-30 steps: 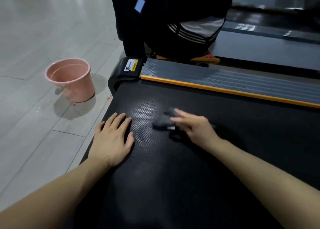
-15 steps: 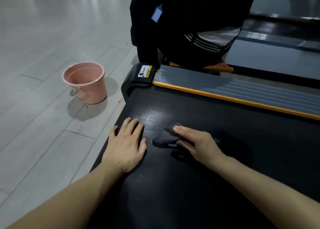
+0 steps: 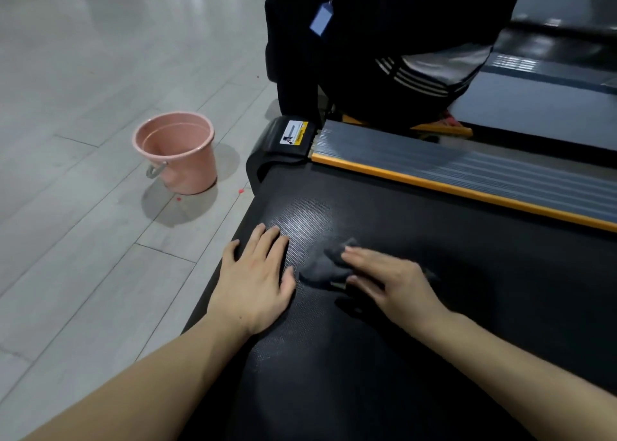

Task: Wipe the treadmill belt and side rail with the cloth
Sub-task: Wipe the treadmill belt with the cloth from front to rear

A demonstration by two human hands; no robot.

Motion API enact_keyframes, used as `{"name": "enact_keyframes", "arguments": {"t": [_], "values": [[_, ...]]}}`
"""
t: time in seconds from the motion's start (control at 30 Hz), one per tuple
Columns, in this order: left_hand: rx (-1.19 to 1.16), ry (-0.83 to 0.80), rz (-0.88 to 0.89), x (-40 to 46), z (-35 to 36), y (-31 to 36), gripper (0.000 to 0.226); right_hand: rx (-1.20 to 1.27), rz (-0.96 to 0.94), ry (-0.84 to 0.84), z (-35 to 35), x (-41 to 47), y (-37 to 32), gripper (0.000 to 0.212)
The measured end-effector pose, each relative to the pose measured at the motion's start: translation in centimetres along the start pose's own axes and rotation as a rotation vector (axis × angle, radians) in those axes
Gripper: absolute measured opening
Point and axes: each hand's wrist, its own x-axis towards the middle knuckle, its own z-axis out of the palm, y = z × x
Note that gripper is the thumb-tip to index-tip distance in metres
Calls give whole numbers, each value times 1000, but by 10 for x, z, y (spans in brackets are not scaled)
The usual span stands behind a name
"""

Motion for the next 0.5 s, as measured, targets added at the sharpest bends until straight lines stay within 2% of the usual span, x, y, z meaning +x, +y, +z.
{"name": "enact_keyframes", "arguments": {"t": [0.1,0.17,0.23,0.3,0.4,0.5], "values": [[-9,-9,-1,0,-2,1,56,-37,-29,-15,-4,28,22,34],[-10,-4,0,1,-2,1,56,-155,102,91,-3,77,41,33],[-9,-3,3,1,0,0,57,-214,311,156,3,117,51,33],[-20,6,-5,2,1,-2,57,-222,387,182,12,131,47,34],[-17,5,-9,1,0,-1,58,-159,280,190,15,102,31,34],[-20,4,-18,0,-1,0,58,-42,82,81,16,42,2,32]]}}
